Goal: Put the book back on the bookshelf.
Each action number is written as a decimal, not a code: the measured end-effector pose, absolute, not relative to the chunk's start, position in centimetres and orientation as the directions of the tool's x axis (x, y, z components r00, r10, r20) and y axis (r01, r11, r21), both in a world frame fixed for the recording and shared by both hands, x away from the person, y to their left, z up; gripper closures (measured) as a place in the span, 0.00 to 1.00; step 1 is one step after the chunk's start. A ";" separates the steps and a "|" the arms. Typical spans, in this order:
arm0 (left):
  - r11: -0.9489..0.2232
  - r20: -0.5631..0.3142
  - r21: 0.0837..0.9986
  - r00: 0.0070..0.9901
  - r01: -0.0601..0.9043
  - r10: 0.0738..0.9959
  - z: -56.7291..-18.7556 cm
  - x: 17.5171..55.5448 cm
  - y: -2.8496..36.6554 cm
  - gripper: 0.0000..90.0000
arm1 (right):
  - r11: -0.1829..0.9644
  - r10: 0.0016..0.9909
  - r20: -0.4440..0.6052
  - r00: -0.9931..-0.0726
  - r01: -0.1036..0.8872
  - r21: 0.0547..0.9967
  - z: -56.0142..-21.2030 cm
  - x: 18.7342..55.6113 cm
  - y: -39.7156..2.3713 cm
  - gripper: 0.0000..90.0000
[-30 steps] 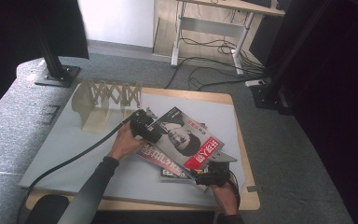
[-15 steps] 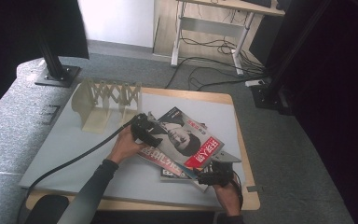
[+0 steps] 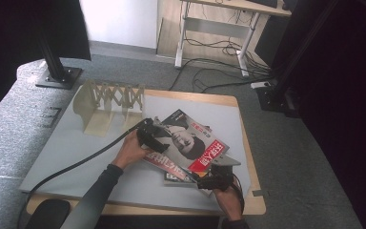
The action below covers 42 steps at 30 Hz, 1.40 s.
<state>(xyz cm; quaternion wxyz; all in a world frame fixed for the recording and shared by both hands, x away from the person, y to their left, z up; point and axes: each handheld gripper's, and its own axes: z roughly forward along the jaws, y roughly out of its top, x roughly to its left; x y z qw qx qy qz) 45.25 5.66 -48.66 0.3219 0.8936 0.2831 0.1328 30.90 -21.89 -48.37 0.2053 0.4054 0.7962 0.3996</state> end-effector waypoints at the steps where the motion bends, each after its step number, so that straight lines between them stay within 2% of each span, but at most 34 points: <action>1: -0.639 0.064 0.648 0.807 0.413 0.587 -48.7 45.1 5.4 0.02 | 0.354 0.809 -0.002 -0.588 0.484 0.800 -48.5 30.9 -21.8 0.00; 4: -0.641 0.070 0.652 0.810 0.404 0.582 -48.6 44.9 4.8 0.02 | 0.359 0.807 -0.001 -0.590 0.489 0.795 -48.7 30.9 -21.7 0.00; 10: -0.614 0.047 0.646 0.780 0.452 0.624 -48.8 46.3 5.1 0.02 | 0.352 0.810 0.003 -0.587 0.491 0.797 -48.8 31.0 -21.9 0.00; 18: -0.570 -0.034 0.651 0.769 0.502 0.638 -49.4 47.6 5.4 0.02 | 0.374 0.798 -0.006 -0.602 0.488 0.788 -49.3 31.0 -21.4 0.00; 28: -0.555 -0.104 0.653 0.786 0.516 0.609 -49.7 47.8 5.3 0.01 | 0.399 0.789 -0.020 -0.614 0.488 0.776 -49.9 30.9 -21.4 0.00; 37: -0.569 -0.101 0.648 0.798 0.506 0.594 -49.7 47.6 5.3 0.01 | 0.430 0.804 -0.065 -0.592 0.502 0.750 -50.5 31.1 -21.1 0.00; 42: -0.549 -0.101 0.656 0.781 0.519 0.617 -49.9 47.9 5.4 0.00 | 0.431 0.811 -0.063 -0.582 0.521 0.737 -50.8 31.2 -21.3 0.00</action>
